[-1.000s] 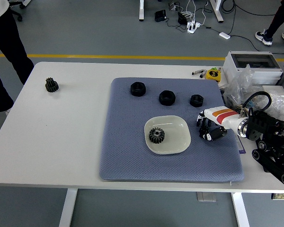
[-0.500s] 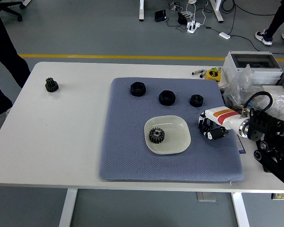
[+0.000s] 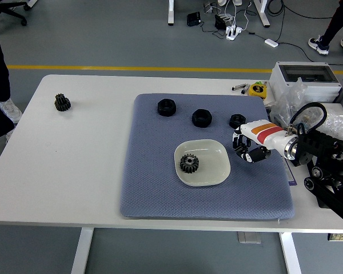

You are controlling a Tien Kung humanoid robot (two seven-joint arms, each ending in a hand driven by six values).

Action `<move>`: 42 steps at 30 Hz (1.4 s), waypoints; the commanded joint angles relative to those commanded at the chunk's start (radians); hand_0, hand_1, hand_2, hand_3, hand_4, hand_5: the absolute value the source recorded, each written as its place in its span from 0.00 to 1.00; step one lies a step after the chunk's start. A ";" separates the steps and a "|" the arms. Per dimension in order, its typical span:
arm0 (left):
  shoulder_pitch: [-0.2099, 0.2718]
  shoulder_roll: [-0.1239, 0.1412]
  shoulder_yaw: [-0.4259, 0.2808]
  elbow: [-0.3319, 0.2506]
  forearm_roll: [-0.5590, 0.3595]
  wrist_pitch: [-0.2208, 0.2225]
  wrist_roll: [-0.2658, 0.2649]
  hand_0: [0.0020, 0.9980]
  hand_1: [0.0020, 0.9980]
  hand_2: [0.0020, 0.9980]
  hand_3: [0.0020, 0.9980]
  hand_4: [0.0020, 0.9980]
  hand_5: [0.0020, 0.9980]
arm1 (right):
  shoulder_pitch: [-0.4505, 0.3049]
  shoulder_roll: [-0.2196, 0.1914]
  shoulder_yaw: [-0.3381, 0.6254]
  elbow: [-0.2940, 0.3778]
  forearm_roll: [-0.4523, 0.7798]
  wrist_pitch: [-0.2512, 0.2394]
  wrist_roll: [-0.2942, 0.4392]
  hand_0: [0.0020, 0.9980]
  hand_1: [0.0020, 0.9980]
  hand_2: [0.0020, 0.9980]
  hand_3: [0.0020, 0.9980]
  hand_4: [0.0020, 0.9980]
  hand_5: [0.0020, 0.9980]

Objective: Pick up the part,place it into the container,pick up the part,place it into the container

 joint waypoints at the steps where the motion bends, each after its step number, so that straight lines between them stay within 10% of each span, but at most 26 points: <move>1: 0.000 0.000 -0.001 0.000 0.001 0.000 0.000 0.65 0.65 0.62 0.56 0.60 0.50 | 0.001 -0.001 0.002 0.008 -0.002 0.000 -0.001 0.29 0.40 0.46 0.49 0.69 0.00; 17: 0.005 0.002 -0.005 0.000 0.007 -0.001 0.003 0.65 0.65 0.62 0.56 0.60 0.50 | 0.046 0.024 -0.058 0.242 -0.091 0.015 -0.024 0.28 0.40 0.45 0.49 0.69 0.00; 42: 0.006 0.009 -0.011 -0.003 0.021 -0.003 0.009 0.65 0.65 0.62 0.56 0.60 0.50 | 0.164 0.167 -0.254 0.058 -0.116 0.010 -0.021 0.28 0.40 0.47 0.50 0.64 0.00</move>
